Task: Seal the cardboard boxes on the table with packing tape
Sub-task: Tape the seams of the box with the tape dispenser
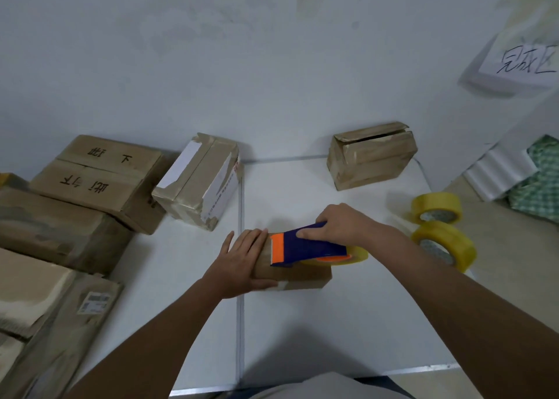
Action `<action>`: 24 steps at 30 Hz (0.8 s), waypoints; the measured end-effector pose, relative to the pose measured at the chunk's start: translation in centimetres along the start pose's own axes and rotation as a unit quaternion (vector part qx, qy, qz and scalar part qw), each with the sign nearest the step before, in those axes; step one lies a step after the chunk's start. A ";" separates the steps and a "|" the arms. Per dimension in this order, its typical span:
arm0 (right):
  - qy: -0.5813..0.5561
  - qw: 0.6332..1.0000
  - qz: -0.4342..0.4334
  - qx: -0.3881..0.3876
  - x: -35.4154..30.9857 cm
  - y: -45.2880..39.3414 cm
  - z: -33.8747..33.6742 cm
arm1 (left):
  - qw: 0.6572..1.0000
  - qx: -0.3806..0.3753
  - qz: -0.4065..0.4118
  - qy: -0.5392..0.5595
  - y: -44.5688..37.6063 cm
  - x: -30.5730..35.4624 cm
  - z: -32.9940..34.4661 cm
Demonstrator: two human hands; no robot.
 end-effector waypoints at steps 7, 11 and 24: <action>-0.022 0.999 0.000 -0.025 1.5 0.3 -0.1 | 1.000 -0.003 0.009 -0.014 -0.5 0.8 0.4; -0.001 0.999 0.020 -0.034 3.4 1.1 -1.3 | 1.000 -0.001 0.006 -0.020 -0.5 0.6 0.5; -0.041 0.999 0.030 -0.012 9.7 1.2 0.3 | 0.994 -0.019 0.024 -0.102 -1.0 1.9 -0.3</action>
Point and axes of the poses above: each hand's wrist, its own y-axis away from the middle knuckle, its own z-axis out of the palm, x = y × z, the point moved 7 cm from there along -y, towards the middle knuckle
